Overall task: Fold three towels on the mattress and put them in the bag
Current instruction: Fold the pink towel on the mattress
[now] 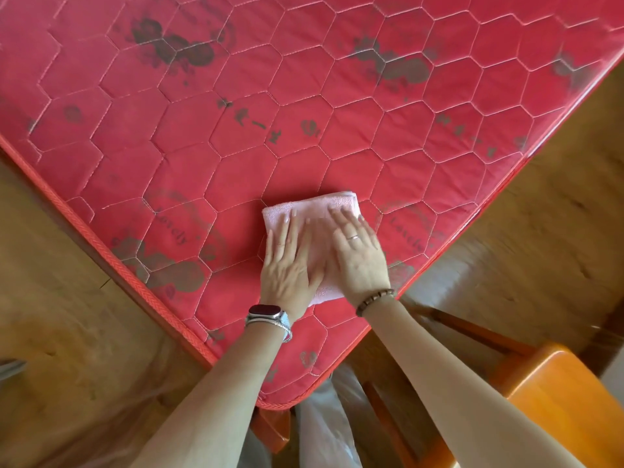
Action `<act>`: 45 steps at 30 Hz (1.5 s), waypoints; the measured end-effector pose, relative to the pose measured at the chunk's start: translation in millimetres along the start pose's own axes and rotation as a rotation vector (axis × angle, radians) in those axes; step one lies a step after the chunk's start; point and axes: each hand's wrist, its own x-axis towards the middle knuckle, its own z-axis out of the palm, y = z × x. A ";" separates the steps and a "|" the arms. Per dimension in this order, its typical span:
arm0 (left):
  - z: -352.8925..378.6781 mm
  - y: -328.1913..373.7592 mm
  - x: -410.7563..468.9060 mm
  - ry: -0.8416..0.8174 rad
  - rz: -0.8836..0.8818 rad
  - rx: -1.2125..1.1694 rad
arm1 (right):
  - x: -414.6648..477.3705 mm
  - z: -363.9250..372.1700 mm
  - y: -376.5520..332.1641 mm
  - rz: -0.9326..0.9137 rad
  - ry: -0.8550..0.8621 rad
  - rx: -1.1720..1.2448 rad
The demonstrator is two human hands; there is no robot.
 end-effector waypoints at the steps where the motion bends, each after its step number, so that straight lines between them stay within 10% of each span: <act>1: -0.7 -0.5 0.9 0.000 0.011 0.015 | -2.2 4.4 -1.9 -0.036 -0.066 -0.019; 11: 0.4 -1.3 14.3 -0.031 -0.007 0.047 | 11.1 15.5 9.6 0.151 -0.376 -0.044; 28: -7.5 -9.7 -8.2 -0.042 -0.025 -0.186 | -26.5 5.6 15.0 0.233 -0.224 0.179; 34: -20.1 -10.0 -3.0 0.176 -0.447 -0.722 | -22.0 -8.5 19.6 0.604 0.031 0.440; 45: -23.5 -20.1 -4.7 -0.217 -0.929 -1.177 | -4.1 -7.5 4.0 0.967 -0.239 0.635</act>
